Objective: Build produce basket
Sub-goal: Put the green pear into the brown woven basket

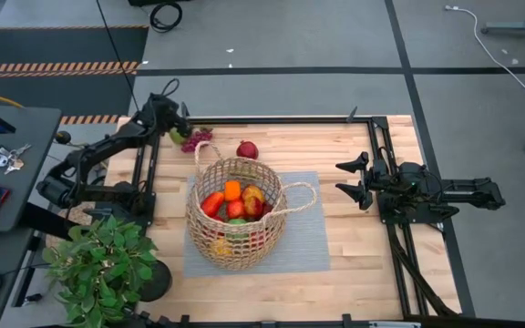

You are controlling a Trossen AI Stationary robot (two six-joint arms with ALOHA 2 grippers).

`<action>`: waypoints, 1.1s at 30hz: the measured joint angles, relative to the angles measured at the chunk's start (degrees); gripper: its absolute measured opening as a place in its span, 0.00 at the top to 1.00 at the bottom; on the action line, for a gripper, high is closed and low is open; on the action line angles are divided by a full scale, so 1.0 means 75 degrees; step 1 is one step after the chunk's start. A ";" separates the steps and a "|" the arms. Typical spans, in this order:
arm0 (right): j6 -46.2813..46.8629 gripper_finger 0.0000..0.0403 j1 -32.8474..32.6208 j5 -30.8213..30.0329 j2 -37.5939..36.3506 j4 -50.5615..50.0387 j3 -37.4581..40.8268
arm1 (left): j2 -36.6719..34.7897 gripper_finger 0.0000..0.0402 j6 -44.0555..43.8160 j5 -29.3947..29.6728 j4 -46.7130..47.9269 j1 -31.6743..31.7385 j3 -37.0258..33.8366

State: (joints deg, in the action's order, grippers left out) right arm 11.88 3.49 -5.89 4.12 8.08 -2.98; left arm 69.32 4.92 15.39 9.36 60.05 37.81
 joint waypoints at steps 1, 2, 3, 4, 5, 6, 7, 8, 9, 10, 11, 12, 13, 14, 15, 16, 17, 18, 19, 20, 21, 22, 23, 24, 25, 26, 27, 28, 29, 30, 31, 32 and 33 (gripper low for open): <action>0.0000 0.13 0.0000 0.0000 0.0000 -0.0003 0.0000 | 0.0000 0.26 -0.0012 0.0003 0.0138 -0.0053 0.0122; -0.0002 0.13 0.0000 0.0000 0.0000 -0.0003 0.0000 | 0.0000 0.26 -0.0012 0.0005 0.0212 -0.0127 0.0228; 0.0000 0.13 0.0000 0.0000 -0.0001 -0.0002 0.0000 | 0.0000 0.27 0.0008 0.0006 0.0261 -0.0221 0.0312; 0.0000 0.13 0.0000 0.0000 0.0000 0.0000 0.0000 | 0.0000 0.27 0.0044 0.0002 0.0324 -0.0328 0.0387; 0.0000 0.13 0.0000 0.0000 0.0000 -0.0003 0.0000 | 0.0000 0.28 0.0088 -0.0005 0.0363 -0.0434 0.0453; -0.0003 0.13 0.0000 0.0000 0.0000 -0.0003 0.0000 | 0.0000 0.28 0.0196 -0.0009 0.0390 -0.0541 0.0525; -0.0002 0.13 0.0000 0.0000 0.0000 -0.0001 0.0000 | 0.0000 0.29 0.0260 -0.0017 0.0380 -0.0643 0.0586; 0.0000 0.13 0.0000 0.0000 -0.0002 -0.0003 0.0000 | 0.0000 0.29 0.0288 -0.0020 0.0370 -0.0732 0.0630; -0.0002 0.13 0.0000 0.0000 0.0000 -0.0003 0.0000 | 0.0000 0.29 0.0293 -0.0017 0.0391 -0.0798 0.0653; 0.0000 0.13 0.0000 0.0000 -0.0001 -0.0003 0.0000 | 0.0000 0.30 0.0294 -0.0014 0.0473 -0.0830 0.0669; -0.0003 0.13 0.0000 0.0000 -0.0001 0.0000 0.0000 | 0.0000 0.30 0.0295 -0.0015 0.0591 -0.0836 0.0684; 0.0000 0.13 0.0000 0.0000 0.0000 -0.0003 0.0000 | 0.0006 0.31 0.0289 -0.0012 0.0714 -0.0831 0.0706; 0.0000 0.13 0.0000 0.0000 0.0000 -0.0003 0.0000 | 0.0038 0.31 0.0230 -0.0007 0.0826 -0.0807 0.0727; 0.0000 0.13 0.0000 0.0000 -0.0003 -0.0003 0.0000 | 0.0084 0.32 0.0159 -0.0002 0.0936 -0.0783 0.0738; 0.0000 0.13 0.0000 0.0000 0.0000 0.0000 0.0000 | 0.0148 0.33 0.0002 0.0001 0.1073 -0.0780 0.0741; 0.0000 0.13 0.0000 0.0000 -0.0001 -0.0003 0.0000 | 0.0230 0.34 -0.0059 0.0005 0.1217 -0.0779 0.0738; 0.0000 0.13 0.0000 0.0000 -0.0002 -0.0002 0.0000 | 0.0330 0.35 -0.0142 0.0004 0.1285 -0.0779 0.0738; 0.0000 0.13 0.0000 0.0000 -0.0002 -0.0002 0.0000 | 0.0438 0.36 -0.0168 0.0003 0.1308 -0.0792 0.0738; -0.0001 0.13 0.0000 0.0000 -0.0001 -0.0003 0.0000 | 0.0548 0.37 -0.0185 0.0003 0.1318 -0.0837 0.0738; -0.0002 0.13 0.0000 0.0000 -0.0002 -0.0001 0.0000 | 0.0672 0.37 -0.0204 0.0005 0.1306 -0.0888 0.0738; -0.0002 0.13 0.0000 0.0000 -0.0002 -0.0001 0.0000 | 0.0811 0.38 -0.0208 0.0041 0.1316 -0.0936 0.0753; 0.0000 0.13 0.0000 0.0000 0.0000 -0.0003 0.0000 | 0.0959 0.39 -0.0205 0.0138 0.1402 -0.0974 0.0799; -0.0002 0.13 0.0000 0.0000 -0.0002 -0.0003 0.0000 | 0.1109 0.40 -0.0199 0.0302 0.1552 -0.1000 0.0892; -0.0001 0.13 0.0000 0.0000 -0.0001 -0.0001 0.0000 | 0.1260 0.40 -0.0186 0.0535 0.1730 -0.1022 0.1030; -0.0003 0.13 0.0000 0.0000 0.0000 0.0000 0.0000 | 0.1426 0.41 -0.0169 0.0803 0.1922 -0.1029 0.1216; 0.0000 0.13 0.0000 0.0000 -0.0003 -0.0001 0.0000 | 0.1584 0.41 -0.0168 0.1039 0.2137 -0.1035 0.1401; 0.0000 0.13 0.0000 0.0000 -0.0003 -0.0003 0.0000 | 0.1729 0.40 -0.0170 0.1221 0.2453 -0.1036 0.1600; 0.0000 0.13 0.0000 0.0000 -0.0001 0.0000 0.0000 | 0.1872 0.40 -0.0182 0.1345 0.2806 -0.1034 0.1808; -0.0002 0.13 0.0000 0.0000 -0.0003 -0.0002 0.0000 | 0.2007 0.39 -0.0216 0.1384 0.3057 -0.1034 0.2015; 0.0000 0.13 0.0000 0.0000 0.0000 -0.0003 0.0000 | 0.2115 0.38 -0.0298 0.1379 0.3316 -0.1037 0.2197; -0.0001 0.13 0.0000 0.0000 -0.0003 -0.0003 0.0000 | 0.2208 0.37 -0.0366 0.1379 0.3623 -0.1037 0.2372; 0.0000 0.13 0.0000 0.0000 -0.0003 -0.0003 0.0000 | 0.2288 0.35 -0.0379 0.1380 0.3861 -0.1042 0.2484; 0.0000 0.13 0.0000 0.0000 0.0000 -0.0003 0.0000 | 0.2354 0.34 -0.0399 0.1376 0.4013 -0.1040 0.2548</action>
State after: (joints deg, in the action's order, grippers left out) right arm 11.88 3.49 -5.89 4.12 8.05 -2.98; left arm 86.97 1.92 25.71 39.46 52.24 56.92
